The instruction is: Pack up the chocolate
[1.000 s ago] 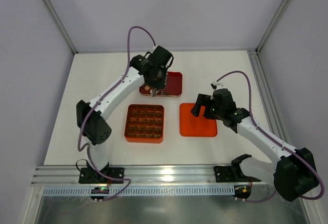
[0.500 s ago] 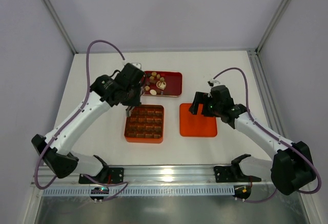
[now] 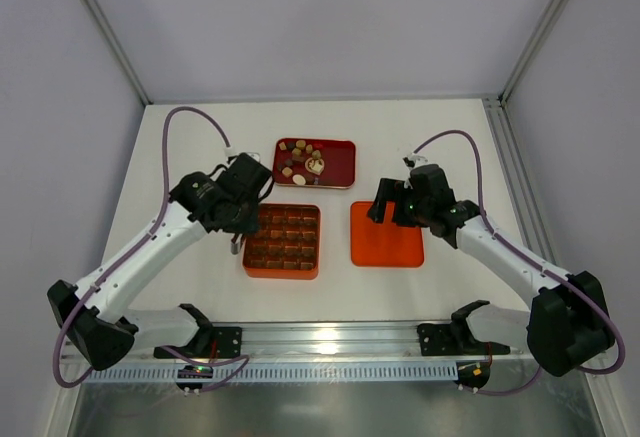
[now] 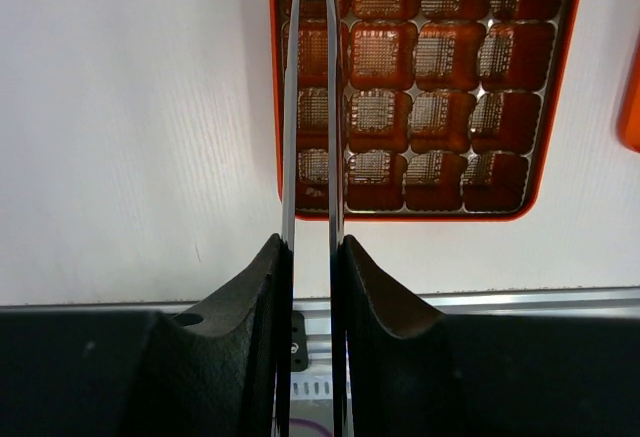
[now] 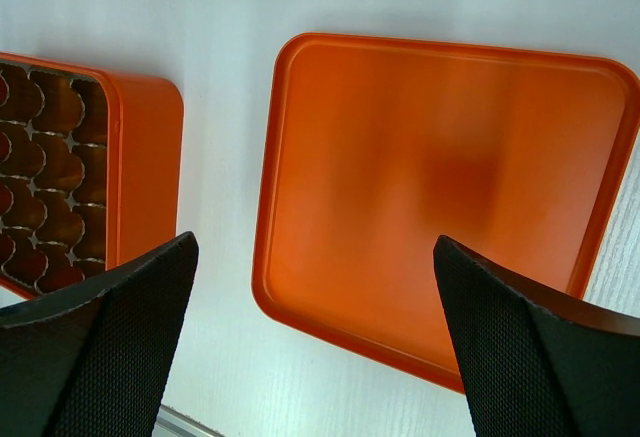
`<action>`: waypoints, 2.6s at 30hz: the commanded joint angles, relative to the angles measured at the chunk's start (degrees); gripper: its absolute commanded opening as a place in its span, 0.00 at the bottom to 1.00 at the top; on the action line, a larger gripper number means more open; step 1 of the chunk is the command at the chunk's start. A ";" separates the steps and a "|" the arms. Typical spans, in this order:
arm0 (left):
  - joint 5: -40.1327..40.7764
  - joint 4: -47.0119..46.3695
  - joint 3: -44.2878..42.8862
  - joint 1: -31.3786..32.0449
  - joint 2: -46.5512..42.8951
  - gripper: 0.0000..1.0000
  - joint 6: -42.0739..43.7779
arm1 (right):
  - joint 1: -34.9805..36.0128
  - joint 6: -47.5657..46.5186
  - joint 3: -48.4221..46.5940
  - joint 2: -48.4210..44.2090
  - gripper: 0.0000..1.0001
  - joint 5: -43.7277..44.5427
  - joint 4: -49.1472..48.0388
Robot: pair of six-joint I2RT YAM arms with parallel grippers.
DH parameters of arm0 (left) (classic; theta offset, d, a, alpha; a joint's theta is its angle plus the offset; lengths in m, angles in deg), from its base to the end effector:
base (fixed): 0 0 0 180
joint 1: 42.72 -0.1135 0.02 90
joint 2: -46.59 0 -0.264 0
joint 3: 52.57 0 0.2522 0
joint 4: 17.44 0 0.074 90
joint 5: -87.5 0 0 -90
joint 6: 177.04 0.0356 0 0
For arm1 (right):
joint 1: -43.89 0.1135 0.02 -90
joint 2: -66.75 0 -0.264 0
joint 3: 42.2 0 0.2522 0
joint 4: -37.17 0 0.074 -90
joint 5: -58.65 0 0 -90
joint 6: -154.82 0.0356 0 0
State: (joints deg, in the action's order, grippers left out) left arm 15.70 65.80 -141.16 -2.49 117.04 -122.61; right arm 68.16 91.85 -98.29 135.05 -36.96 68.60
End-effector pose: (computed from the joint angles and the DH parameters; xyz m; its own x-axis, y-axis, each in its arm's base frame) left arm 0.1726 -0.1315 0.3430 -0.8618 0.0052 -0.5073 0.0146 0.9998 -0.0145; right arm 0.2247 0.1051 0.2299 -0.7756 0.1464 -0.6140 -0.1359 0.9112 0.3890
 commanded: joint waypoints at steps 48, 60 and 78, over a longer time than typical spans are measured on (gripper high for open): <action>-0.26 -3.91 1.72 -0.59 -1.37 0.34 0.24 | 0.34 0.57 -0.56 -1.14 1.00 -0.81 -2.12; -3.61 -7.94 -14.02 -0.59 12.85 0.35 6.30 | 0.34 0.57 -1.00 -2.20 1.00 0.33 -1.41; -6.50 -12.16 -33.54 -2.17 40.45 0.38 15.79 | 0.25 1.10 -0.21 -8.35 1.00 1.74 2.01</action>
State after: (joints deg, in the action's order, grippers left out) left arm 10.32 56.09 -171.65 -3.95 157.19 -109.28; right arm 68.16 92.44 -98.53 128.40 -36.41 70.24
